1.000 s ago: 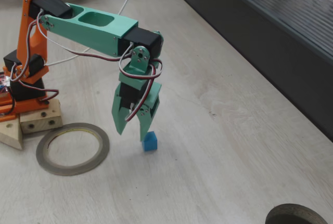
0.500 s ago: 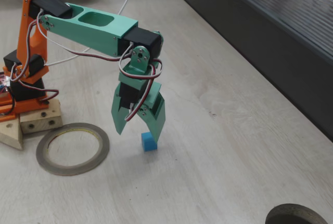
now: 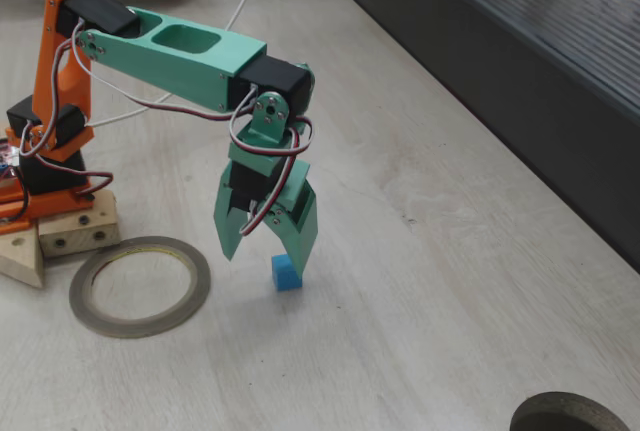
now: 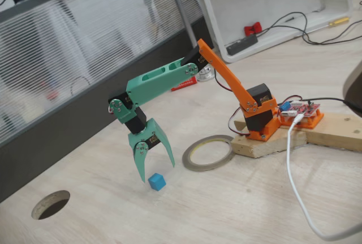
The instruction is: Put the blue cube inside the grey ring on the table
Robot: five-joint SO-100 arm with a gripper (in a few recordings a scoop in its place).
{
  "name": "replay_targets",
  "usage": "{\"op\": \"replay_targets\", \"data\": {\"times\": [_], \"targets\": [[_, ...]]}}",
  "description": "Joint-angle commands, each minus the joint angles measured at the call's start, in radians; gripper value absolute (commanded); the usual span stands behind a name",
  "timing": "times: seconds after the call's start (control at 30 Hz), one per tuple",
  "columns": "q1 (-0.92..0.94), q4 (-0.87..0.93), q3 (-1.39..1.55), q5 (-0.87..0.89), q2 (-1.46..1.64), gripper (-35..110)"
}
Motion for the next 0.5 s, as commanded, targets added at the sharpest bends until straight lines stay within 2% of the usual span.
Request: {"op": "replay_targets", "data": {"times": [0.0, 0.23, 0.47], "targets": [[0.009, 0.006, -0.017, 0.012, 0.015, 58], [0.009, 0.002, -0.017, 0.012, 0.014, 58], [0.009, -0.144, -0.006, 0.012, 0.014, 58]]}}
